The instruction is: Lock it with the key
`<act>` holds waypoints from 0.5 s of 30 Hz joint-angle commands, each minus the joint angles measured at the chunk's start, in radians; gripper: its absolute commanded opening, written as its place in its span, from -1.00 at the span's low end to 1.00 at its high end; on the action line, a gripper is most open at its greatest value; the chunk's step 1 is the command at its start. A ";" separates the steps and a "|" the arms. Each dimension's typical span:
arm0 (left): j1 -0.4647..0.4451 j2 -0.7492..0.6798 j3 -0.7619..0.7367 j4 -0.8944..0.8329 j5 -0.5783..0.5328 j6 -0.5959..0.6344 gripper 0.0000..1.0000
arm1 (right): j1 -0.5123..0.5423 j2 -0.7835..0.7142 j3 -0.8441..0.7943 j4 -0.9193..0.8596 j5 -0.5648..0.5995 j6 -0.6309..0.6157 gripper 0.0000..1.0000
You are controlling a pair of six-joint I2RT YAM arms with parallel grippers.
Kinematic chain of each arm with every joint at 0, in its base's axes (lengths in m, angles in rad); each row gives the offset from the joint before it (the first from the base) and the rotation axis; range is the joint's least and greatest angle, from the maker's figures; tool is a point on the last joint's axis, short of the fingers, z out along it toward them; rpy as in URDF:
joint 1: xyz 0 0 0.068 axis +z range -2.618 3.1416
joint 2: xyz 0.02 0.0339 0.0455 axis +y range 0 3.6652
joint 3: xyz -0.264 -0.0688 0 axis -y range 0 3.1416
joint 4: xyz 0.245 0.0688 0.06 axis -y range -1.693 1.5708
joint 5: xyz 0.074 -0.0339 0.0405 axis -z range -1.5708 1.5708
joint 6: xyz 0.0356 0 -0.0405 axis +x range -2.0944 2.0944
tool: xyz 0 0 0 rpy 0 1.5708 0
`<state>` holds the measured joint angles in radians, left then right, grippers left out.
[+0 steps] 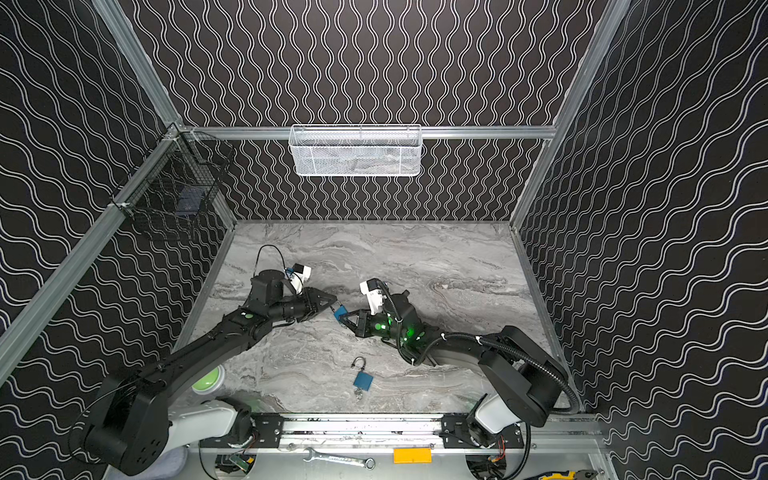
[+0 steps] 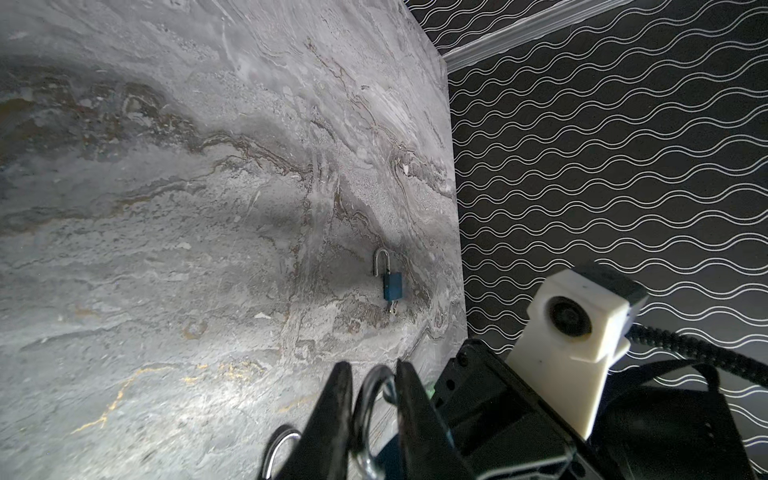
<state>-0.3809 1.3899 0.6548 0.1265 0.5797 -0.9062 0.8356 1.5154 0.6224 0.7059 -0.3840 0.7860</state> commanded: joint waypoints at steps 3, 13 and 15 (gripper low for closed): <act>-0.003 0.000 -0.015 0.116 0.032 0.032 -0.60 | -0.006 -0.012 -0.012 0.054 -0.029 0.029 -1.00; -0.003 -0.011 -0.022 0.119 0.040 0.056 -0.77 | -0.039 -0.005 -0.041 0.112 -0.067 0.087 -1.00; -0.003 -0.012 -0.029 0.134 0.043 0.054 -0.80 | -0.043 0.001 -0.041 0.121 -0.078 0.092 -1.00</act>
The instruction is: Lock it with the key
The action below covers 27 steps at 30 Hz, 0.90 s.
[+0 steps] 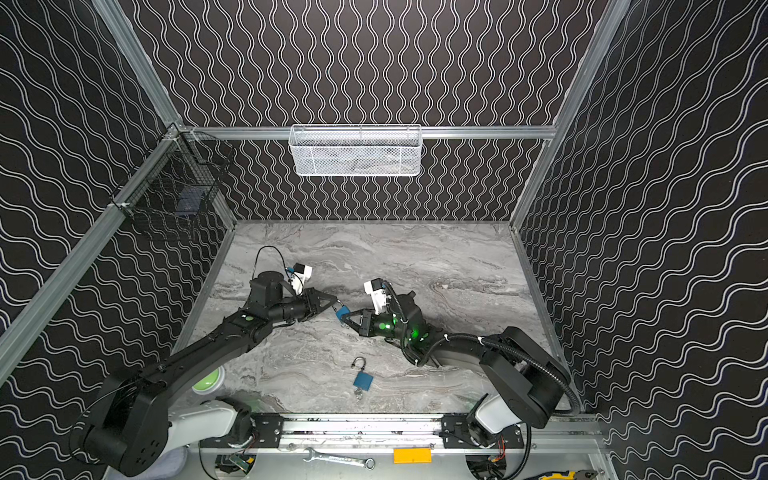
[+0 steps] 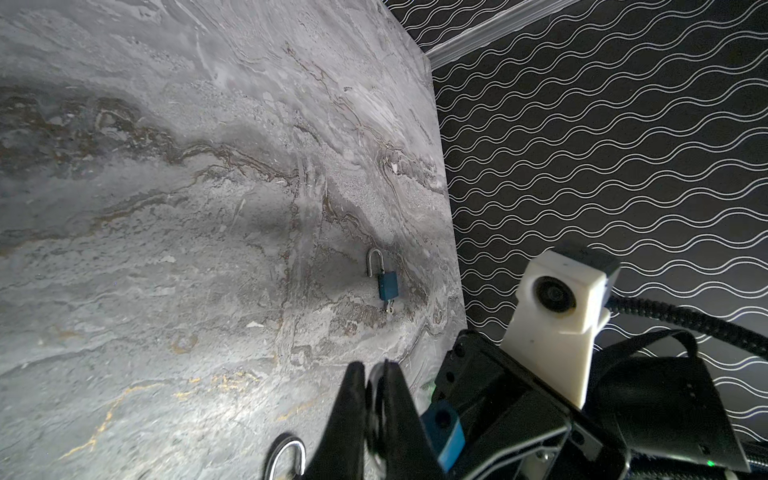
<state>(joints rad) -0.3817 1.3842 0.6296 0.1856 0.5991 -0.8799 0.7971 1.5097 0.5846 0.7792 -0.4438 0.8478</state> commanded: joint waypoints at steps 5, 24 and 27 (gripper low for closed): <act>-0.002 0.000 -0.016 0.124 0.041 0.012 -0.84 | -0.017 0.019 0.003 0.043 -0.036 0.043 -1.00; -0.002 -0.025 -0.077 0.366 0.126 0.006 -0.97 | -0.128 0.112 -0.049 0.228 -0.149 0.304 -1.00; -0.002 -0.014 -0.088 0.438 0.154 -0.008 -0.98 | -0.131 0.118 -0.047 0.228 -0.152 0.312 -1.00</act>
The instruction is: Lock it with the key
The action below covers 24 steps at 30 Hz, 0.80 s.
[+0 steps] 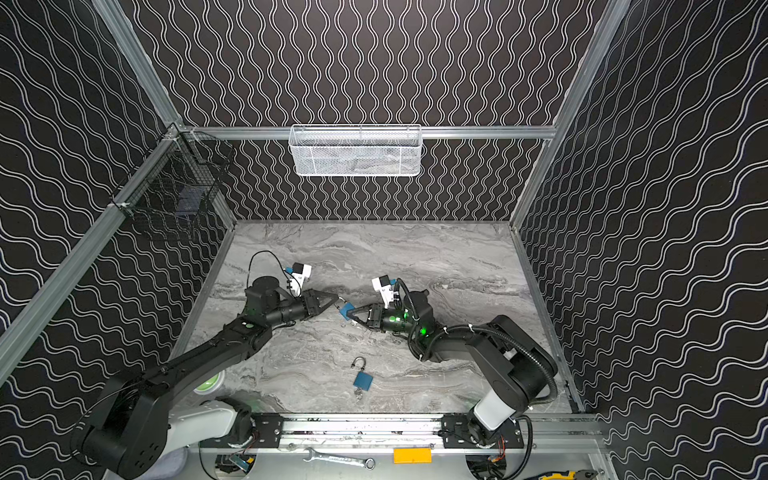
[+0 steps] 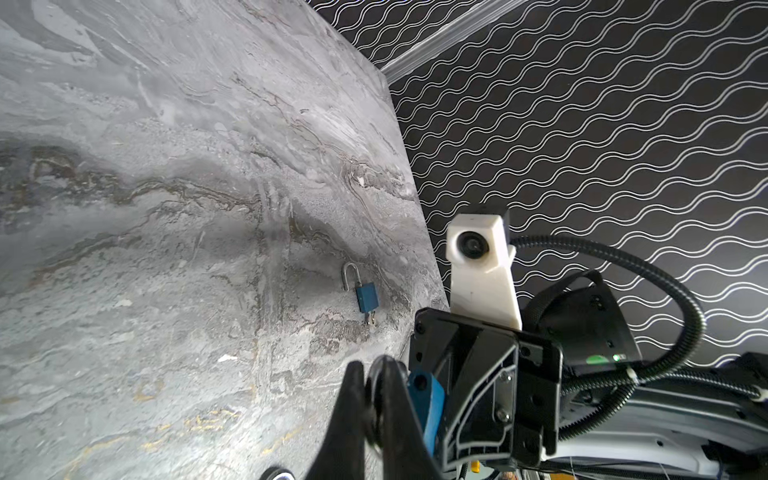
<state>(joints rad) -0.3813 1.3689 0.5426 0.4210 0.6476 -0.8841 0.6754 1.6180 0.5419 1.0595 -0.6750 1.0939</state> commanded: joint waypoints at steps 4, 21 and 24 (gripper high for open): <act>-0.002 0.041 -0.006 0.297 0.139 -0.032 -1.00 | -0.010 0.000 -0.012 -0.050 0.083 0.057 -1.00; -0.002 0.027 -0.029 0.384 0.200 -0.028 -1.00 | -0.072 0.026 -0.007 0.055 0.000 0.144 -1.00; -0.002 0.029 -0.030 0.394 0.207 -0.031 -1.00 | -0.075 0.034 -0.003 0.072 -0.013 0.163 -1.00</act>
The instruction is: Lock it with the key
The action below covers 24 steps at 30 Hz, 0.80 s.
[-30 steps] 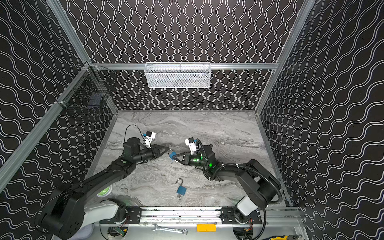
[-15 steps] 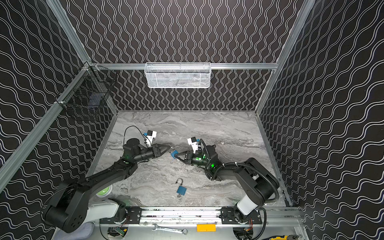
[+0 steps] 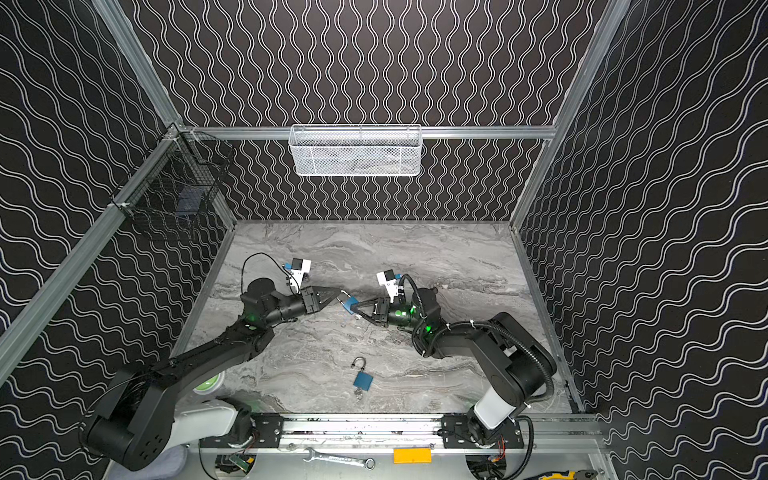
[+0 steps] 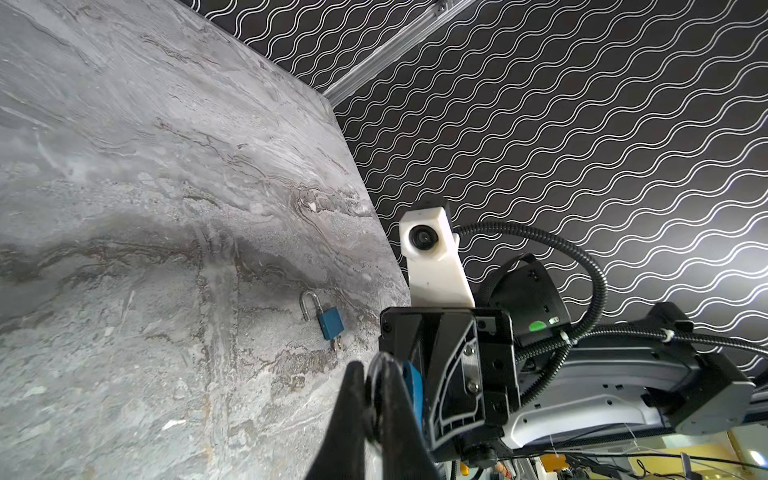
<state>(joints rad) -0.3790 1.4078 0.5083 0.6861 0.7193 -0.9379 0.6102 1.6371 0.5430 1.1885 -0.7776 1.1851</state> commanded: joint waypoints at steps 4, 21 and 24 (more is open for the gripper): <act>-0.004 0.008 -0.002 0.180 0.144 -0.003 -1.00 | -0.012 0.015 0.003 -0.052 0.080 0.071 -1.00; -0.058 0.011 0.029 0.027 0.134 0.069 -1.00 | -0.014 -0.015 0.096 -0.197 0.060 -0.053 -1.00; -0.064 0.014 0.031 0.031 0.134 0.061 -1.00 | -0.015 -0.015 0.112 -0.214 0.052 -0.073 -1.00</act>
<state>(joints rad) -0.4156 1.4227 0.5255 0.6815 0.6437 -0.8864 0.5949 1.6184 0.6327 1.0237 -0.8253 1.1419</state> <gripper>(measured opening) 0.086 0.145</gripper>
